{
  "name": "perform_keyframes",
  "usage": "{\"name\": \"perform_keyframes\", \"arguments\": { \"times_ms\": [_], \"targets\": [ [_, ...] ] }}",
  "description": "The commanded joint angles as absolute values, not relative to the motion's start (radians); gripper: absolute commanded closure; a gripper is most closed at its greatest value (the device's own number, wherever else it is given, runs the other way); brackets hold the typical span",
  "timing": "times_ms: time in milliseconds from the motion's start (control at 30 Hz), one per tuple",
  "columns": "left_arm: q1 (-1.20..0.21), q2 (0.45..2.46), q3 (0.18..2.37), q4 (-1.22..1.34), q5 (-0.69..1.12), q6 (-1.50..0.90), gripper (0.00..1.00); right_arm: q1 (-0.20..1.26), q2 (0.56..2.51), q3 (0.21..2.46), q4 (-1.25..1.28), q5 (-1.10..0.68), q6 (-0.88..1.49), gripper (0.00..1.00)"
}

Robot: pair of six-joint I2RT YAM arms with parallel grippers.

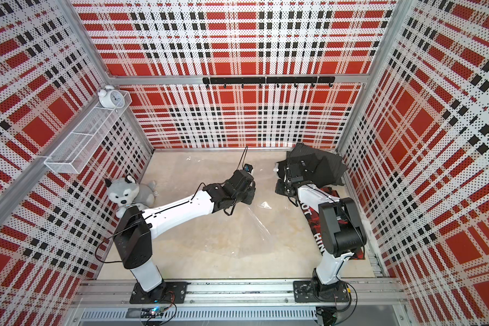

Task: Place the folded shirt into the vacuum bag
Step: Open the vacuum bag at the center of the board, then pick up the shirt from the center of the board.

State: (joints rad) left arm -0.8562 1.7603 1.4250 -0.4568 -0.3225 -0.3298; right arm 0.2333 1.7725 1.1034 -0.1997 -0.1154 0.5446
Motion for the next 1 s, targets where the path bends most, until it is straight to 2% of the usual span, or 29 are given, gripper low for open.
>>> {"name": "perform_keyframes", "arguments": {
  "times_ms": [0,133,233,267,333,600,633,733,867,967],
  "targets": [
    [-0.835,1.721,1.44,-0.495,-0.406,-0.322,1.0,0.232,1.852,1.172,-0.097,-0.22,0.627,0.75],
    [-0.818,1.726,1.479,-0.532,-0.453,-0.299,1.0,0.256,1.932,1.243,-0.09,-0.255,0.661,0.77],
    [-0.811,1.746,1.496,-0.54,-0.437,-0.286,1.0,0.249,1.931,1.231,-0.122,-0.209,0.665,0.77],
    [-0.811,1.763,1.503,-0.539,-0.419,-0.285,1.0,0.239,1.92,1.212,-0.129,-0.191,0.662,0.74],
    [-0.827,1.806,1.521,-0.538,-0.382,-0.281,1.0,0.213,1.881,1.16,-0.129,-0.187,0.654,0.68],
    [-0.887,1.996,1.611,-0.499,-0.312,-0.289,1.0,0.17,1.583,0.965,-0.128,-0.163,0.651,0.66],
    [-0.889,2.013,1.618,-0.49,-0.302,-0.291,1.0,0.164,1.541,0.942,-0.221,-0.123,0.509,0.3],
    [-0.896,2.056,1.644,-0.475,-0.284,-0.297,1.0,0.138,1.447,0.886,-0.305,-0.022,0.481,0.25],
    [-0.909,2.102,1.686,-0.471,-0.259,-0.293,1.0,0.115,1.356,0.834,-0.383,0.131,0.45,0.24],
    [-0.918,2.134,1.722,-0.47,-0.246,-0.29,1.0,0.112,1.356,0.837,-0.417,0.196,0.433,0.26]
  ]
}}
